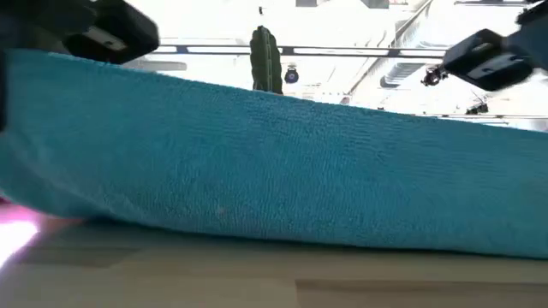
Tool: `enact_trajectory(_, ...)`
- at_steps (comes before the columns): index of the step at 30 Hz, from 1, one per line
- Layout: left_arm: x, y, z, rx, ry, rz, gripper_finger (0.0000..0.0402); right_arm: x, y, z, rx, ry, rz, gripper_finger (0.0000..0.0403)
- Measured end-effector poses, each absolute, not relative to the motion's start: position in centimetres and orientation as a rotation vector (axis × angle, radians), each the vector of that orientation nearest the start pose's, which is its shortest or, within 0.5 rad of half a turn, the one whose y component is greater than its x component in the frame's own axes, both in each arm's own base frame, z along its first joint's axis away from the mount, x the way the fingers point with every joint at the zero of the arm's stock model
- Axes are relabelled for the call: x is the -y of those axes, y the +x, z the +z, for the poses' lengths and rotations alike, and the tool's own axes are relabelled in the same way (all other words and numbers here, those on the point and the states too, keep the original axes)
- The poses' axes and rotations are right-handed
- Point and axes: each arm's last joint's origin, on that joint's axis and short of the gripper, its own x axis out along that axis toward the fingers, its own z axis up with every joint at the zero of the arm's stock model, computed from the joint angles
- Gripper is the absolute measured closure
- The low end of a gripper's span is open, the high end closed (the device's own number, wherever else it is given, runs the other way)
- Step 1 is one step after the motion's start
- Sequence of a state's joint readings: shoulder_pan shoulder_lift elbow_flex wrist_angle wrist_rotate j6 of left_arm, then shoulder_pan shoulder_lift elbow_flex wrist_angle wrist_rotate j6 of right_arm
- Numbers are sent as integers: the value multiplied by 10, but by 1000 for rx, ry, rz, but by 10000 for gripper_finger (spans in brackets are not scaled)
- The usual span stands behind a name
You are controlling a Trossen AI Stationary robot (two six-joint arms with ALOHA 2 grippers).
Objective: Fold microfiber towels
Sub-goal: Fold the blue towel
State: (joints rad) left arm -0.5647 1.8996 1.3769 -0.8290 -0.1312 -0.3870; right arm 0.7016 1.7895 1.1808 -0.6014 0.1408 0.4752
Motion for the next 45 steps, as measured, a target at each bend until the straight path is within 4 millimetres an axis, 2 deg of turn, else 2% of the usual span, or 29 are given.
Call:
enact_trajectory(5,181,316,201,-1334,243,-20,401,-203,273,193,-1228,-249,168,403)
enact_trajectory(9,163,317,201,-1379,322,98,402,-181,278,196,-1293,-408,123,403)
enact_trajectory(13,148,324,192,-1412,352,176,402,-157,287,195,-1335,-465,76,403)
enact_trajectory(21,118,331,183,-1510,367,275,402,-114,299,179,-1389,-456,20,403)
enact_trajectory(27,90,335,173,-1553,337,362,402,-98,305,165,-1350,-457,81,403)
enact_trajectory(32,74,330,161,-1607,300,396,402,-86,306,153,-1317,-468,45,403)
enact_trajectory(36,68,329,158,-1625,293,406,402,-82,306,150,-1316,-493,57,403)
enact_trajectory(45,67,328,160,-1629,337,395,402,-82,308,156,-1319,-498,58,403)
